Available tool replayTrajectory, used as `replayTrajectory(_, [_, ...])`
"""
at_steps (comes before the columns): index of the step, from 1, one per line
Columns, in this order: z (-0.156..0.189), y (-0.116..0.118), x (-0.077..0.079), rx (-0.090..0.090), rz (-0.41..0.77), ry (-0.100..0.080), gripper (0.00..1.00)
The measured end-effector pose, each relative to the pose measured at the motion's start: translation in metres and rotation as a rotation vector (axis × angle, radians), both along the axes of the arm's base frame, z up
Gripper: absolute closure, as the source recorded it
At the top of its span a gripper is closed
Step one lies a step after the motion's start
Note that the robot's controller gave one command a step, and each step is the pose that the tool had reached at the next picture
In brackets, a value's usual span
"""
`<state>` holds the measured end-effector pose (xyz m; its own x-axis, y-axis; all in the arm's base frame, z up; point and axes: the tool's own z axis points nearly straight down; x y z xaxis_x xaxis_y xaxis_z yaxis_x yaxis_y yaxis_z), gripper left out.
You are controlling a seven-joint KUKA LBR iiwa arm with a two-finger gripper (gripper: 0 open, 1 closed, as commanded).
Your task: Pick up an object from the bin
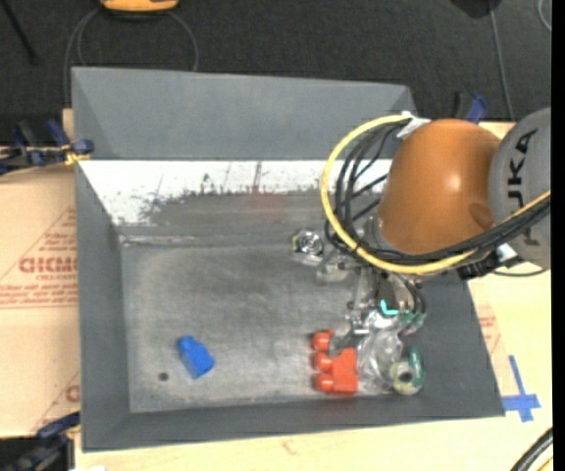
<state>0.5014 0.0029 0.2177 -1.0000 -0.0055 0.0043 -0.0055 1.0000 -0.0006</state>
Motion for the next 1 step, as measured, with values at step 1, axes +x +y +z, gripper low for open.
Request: replayTrajectory(1, [-0.1218, -0.0326, -0.0024, 0.0, 0.481, -0.009, 0.0])
